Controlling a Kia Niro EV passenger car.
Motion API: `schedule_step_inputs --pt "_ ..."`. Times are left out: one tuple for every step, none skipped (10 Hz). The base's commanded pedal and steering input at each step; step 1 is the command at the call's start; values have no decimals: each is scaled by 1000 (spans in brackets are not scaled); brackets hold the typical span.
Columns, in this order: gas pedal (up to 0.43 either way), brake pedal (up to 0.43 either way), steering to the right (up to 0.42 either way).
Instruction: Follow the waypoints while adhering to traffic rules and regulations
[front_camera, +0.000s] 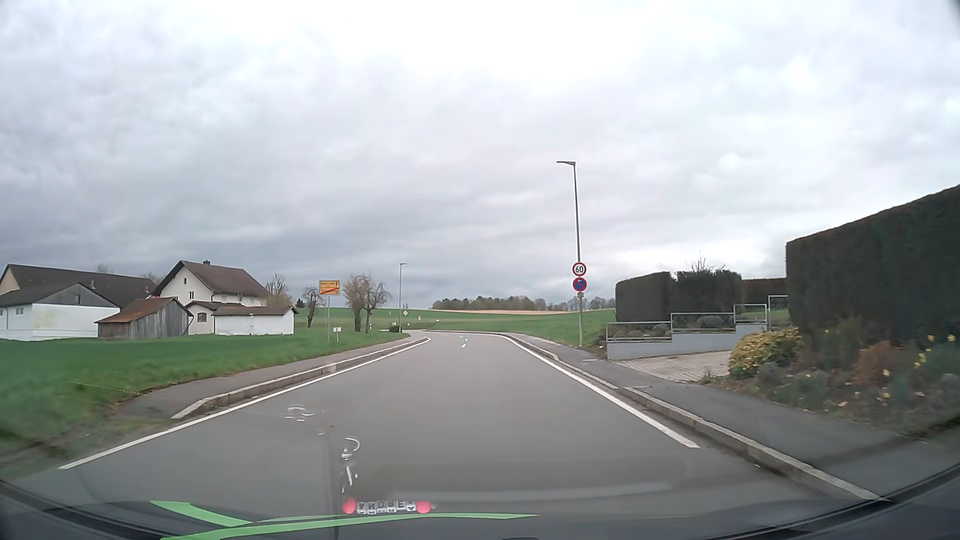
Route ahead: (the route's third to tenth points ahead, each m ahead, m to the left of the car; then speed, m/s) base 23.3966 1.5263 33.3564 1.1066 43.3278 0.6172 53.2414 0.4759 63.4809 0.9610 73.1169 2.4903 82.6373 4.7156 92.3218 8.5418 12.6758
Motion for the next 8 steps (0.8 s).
schedule_step_inputs --pt "157 0 6" --pt "157 0 6" --pt "157 0 6" --pt "169 0 5" --pt "177 0 4" --pt "177 0 4" --pt "177 0 4" --pt "177 0 3"
